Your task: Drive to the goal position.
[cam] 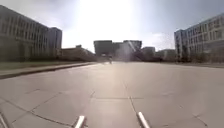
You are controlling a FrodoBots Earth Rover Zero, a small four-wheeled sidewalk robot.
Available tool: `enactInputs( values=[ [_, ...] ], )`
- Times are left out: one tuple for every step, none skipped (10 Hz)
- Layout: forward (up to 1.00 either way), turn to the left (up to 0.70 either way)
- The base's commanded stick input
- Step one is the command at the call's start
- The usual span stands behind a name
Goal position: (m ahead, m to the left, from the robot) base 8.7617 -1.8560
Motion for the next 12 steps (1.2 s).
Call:
enactInputs(
  values=[
    [1.0, 0.0],
    [1.0, 0.0],
    [1.0, 0.0],
    [1.0, 0.0],
    [1.0, 0.0],
    [1.0, 0.0],
    [1.0, 0.0],
    [1.0, 0.0],
    [1.0, 0.0],
    [1.0, 0.0],
    [1.0, 0.0],
    [1.0, 0.0]
  ],
)
